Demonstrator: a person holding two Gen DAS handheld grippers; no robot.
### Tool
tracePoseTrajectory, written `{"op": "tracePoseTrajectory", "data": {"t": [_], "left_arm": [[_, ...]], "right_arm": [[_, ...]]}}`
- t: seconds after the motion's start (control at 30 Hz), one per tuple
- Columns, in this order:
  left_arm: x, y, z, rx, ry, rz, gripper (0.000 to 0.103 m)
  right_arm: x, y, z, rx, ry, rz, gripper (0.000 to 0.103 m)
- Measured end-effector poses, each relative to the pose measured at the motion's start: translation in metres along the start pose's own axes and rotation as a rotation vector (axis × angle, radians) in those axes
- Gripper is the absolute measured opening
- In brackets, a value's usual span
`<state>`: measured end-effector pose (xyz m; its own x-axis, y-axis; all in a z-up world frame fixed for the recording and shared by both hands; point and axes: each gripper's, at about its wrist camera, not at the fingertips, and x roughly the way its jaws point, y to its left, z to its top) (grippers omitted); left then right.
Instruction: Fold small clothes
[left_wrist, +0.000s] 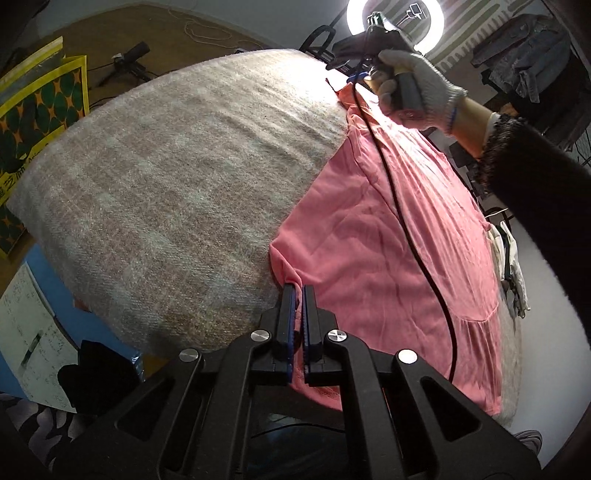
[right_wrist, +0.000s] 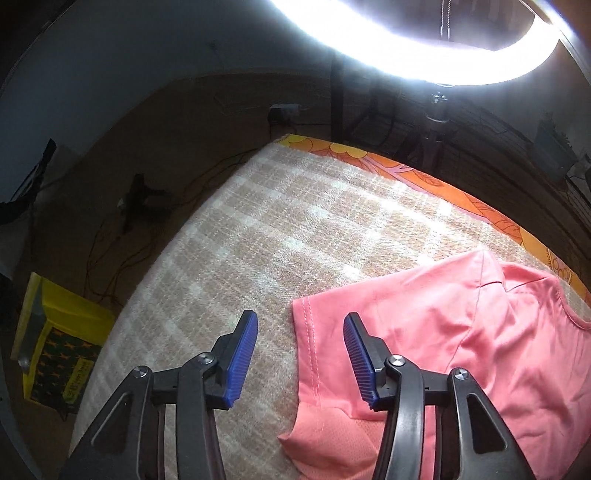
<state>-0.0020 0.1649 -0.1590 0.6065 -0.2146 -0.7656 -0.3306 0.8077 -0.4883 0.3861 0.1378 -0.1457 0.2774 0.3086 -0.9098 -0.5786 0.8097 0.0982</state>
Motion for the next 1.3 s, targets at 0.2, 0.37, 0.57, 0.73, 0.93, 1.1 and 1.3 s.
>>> {"op": "tracePoseTrajectory", "data": {"t": [0.2,0.37,0.57,0.73,0.93,1.1,1.3], "left_arm": [[-0.005,0.003,0.0,-0.005,-0.011,-0.005,0.0],[-0.011,0.006,0.0,-0.013,-0.025,-0.026,0.0],[-0.02,-0.004,-0.002,0.022,-0.053,-0.042,0.0],[-0.026,-0.013,-0.002,0.062,-0.068,-0.053,0.0],[-0.035,-0.023,-0.005,0.111,-0.093,-0.06,0.0],[-0.043,-0.042,-0.009,0.187,-0.121,-0.069,0.0],[-0.05,-0.069,-0.017,0.278,-0.135,-0.093,0.0]], "right_arm": [[0.021,0.008,0.005,-0.052,0.03,-0.055,0.044],[0.034,0.021,0.005,-0.158,0.045,-0.148,0.036],[0.032,0.02,0.007,-0.183,0.035,-0.187,0.0],[0.01,-0.002,0.009,-0.104,-0.014,-0.16,0.0],[-0.03,-0.036,0.016,-0.019,-0.087,-0.116,0.0],[-0.061,-0.057,0.011,0.012,-0.132,-0.086,0.0],[-0.084,-0.081,0.004,0.064,-0.172,-0.029,0.0]]}}
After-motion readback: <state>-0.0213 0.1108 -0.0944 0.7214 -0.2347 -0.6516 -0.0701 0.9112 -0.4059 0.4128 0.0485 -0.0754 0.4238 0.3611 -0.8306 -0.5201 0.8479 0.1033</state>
